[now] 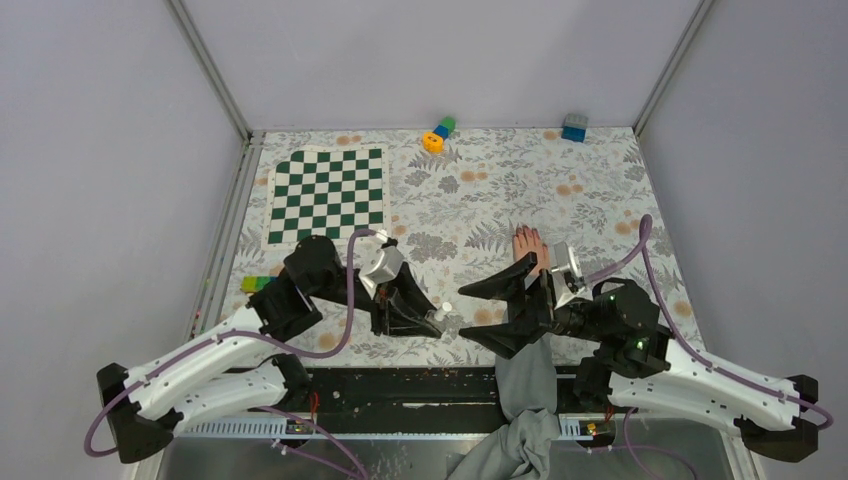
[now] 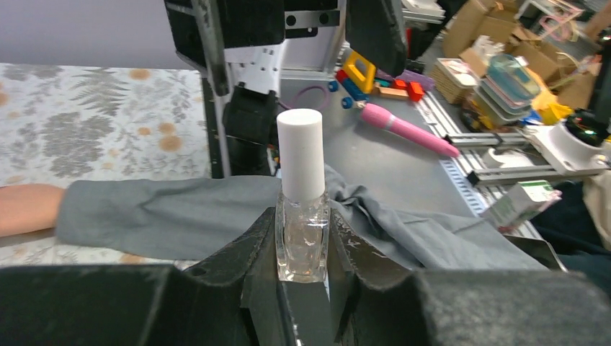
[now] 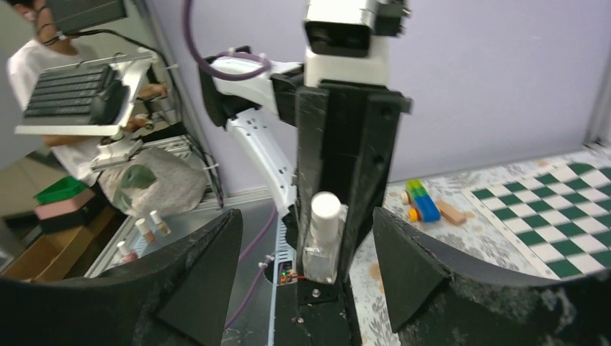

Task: Paint the nails
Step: Screw the nail polish bottle.

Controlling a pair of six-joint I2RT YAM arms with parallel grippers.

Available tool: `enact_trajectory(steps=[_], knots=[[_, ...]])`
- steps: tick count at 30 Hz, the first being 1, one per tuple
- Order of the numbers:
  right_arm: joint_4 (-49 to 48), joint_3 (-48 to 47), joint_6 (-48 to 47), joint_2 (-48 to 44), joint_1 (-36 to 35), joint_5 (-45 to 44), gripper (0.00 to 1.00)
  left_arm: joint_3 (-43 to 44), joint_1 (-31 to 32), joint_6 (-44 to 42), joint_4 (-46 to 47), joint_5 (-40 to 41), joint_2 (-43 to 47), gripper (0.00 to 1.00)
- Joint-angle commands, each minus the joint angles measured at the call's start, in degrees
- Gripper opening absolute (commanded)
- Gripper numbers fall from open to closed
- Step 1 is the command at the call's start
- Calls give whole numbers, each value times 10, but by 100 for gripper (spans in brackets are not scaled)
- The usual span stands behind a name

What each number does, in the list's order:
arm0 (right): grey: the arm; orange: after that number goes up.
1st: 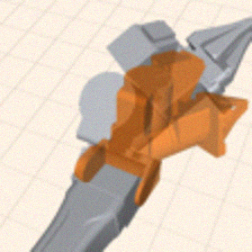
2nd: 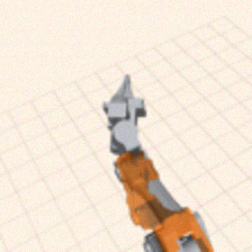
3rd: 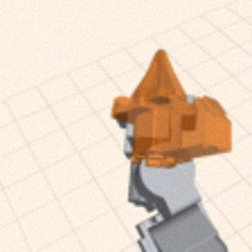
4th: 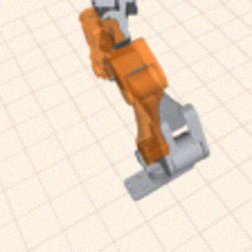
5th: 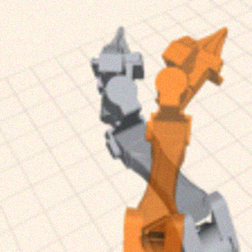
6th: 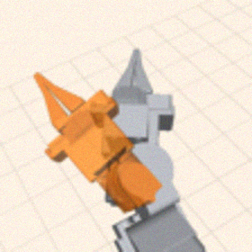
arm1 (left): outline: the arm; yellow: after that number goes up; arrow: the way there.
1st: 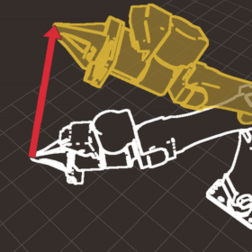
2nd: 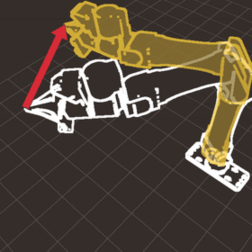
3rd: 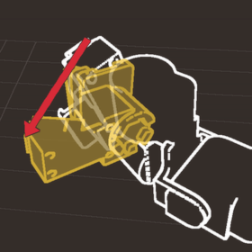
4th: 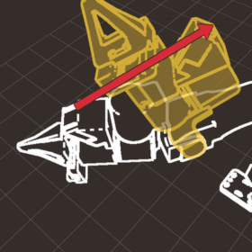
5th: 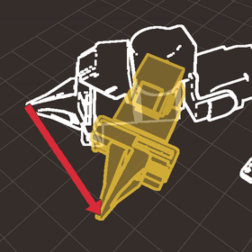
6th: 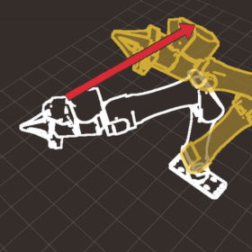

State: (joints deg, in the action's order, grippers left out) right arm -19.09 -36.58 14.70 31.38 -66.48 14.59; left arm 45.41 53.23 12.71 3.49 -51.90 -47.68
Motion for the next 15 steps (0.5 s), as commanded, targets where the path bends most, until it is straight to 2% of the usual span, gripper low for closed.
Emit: enact_trajectory(steps=[1,6,12,15], knots=[[-65,-31,-25,33,2,100,70,17,2,38,76,-82,-12,0],[-98,-34,-13,65,2,116,63,15,2,44,83,-92,-17,0],[-172,-6,9,91,2,103,66,19,2,49,84,-107,-25,0],[-189,-10,23,107,3,112,64,17,2,49,86,-105,-23,0]])
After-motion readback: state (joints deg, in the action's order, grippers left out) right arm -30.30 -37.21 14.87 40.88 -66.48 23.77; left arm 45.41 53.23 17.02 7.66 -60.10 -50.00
